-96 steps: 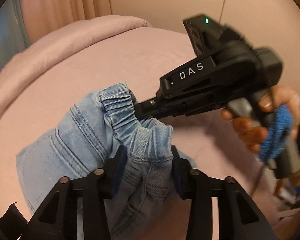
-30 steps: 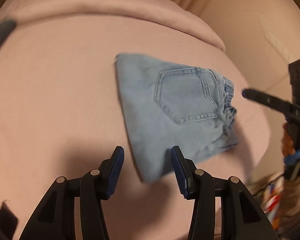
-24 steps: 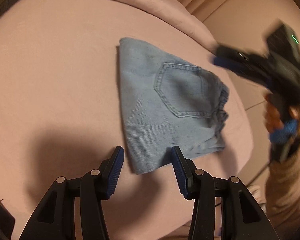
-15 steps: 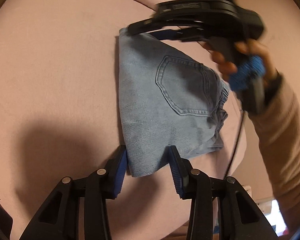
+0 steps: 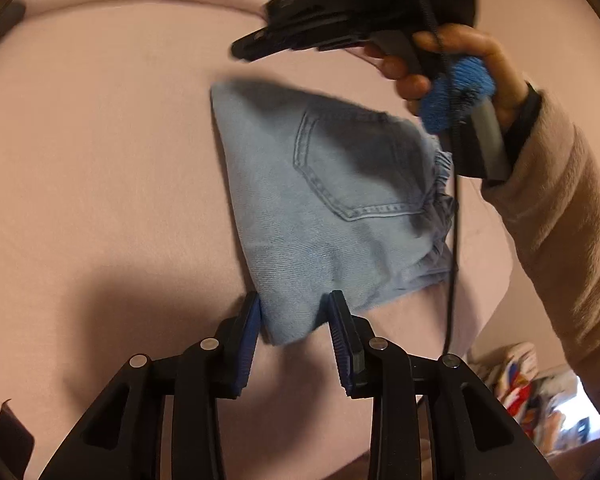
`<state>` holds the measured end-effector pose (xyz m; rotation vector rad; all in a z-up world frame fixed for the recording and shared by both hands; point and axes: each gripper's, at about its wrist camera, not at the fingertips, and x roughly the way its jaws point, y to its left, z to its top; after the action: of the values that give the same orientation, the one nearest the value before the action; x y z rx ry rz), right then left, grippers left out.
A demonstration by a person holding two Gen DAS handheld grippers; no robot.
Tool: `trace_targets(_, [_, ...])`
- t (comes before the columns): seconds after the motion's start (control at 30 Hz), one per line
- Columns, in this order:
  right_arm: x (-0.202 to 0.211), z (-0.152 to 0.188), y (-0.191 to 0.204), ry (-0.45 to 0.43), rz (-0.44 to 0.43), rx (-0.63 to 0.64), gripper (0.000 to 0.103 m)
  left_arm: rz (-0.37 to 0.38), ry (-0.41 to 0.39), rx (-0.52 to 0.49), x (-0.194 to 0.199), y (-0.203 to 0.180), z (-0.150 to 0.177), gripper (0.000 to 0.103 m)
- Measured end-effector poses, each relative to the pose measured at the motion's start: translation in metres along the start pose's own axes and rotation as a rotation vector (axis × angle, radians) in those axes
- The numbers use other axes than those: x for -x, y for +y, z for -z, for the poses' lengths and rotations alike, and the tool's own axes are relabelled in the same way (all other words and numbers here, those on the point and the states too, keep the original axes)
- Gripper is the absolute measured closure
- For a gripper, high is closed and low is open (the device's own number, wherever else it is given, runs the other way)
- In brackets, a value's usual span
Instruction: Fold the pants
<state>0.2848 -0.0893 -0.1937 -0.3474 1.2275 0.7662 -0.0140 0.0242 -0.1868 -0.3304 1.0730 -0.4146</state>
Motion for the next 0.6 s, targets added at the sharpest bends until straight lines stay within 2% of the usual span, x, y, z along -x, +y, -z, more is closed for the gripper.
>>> trace_targets(0.07, [0.042,0.013,-0.006,-0.121,-0.03,-0.052,0.092,-0.066,-0.056,-0.055,0.016,-0.01,-0.004,0.071])
trace_targets(0.1, [0.06,0.022,-0.006,-0.165,-0.033,-0.051,0.085,-0.103,-0.092,-0.086,0.024,-0.016,-0.008,0.07])
trace_targets(0.13, [0.076,0.033,-0.007,-0.197,-0.034,-0.046,0.076,-0.13,-0.12,-0.106,0.03,-0.021,-0.012,0.065])
trace_targets(0.23, [0.119,0.074,-0.013,-0.269,0.008,-0.038,0.071,-0.175,-0.178,-0.151,0.037,-0.033,-0.026,0.052])
trace_targets(0.33, [0.148,0.124,-0.026,-0.303,0.101,-0.058,0.066,-0.182,-0.191,-0.179,0.029,-0.038,-0.042,0.051])
trace_targets(0.37, [0.149,0.129,-0.031,-0.306,0.121,-0.065,0.065,-0.201,-0.198,-0.202,0.022,-0.044,-0.049,0.051])
trace_targets(0.4, [0.157,0.148,-0.039,-0.311,0.154,-0.076,0.064,-0.212,-0.199,-0.219,0.016,-0.044,-0.049,0.051])
trace_targets(0.5, [0.161,0.177,-0.053,-0.311,0.186,-0.11,0.064,-0.255,-0.18,-0.267,-0.001,-0.047,-0.055,0.051])
trace_targets(0.6, [0.156,0.208,-0.054,-0.311,0.191,-0.158,0.064,-0.261,-0.134,-0.286,-0.015,-0.047,-0.057,0.051])
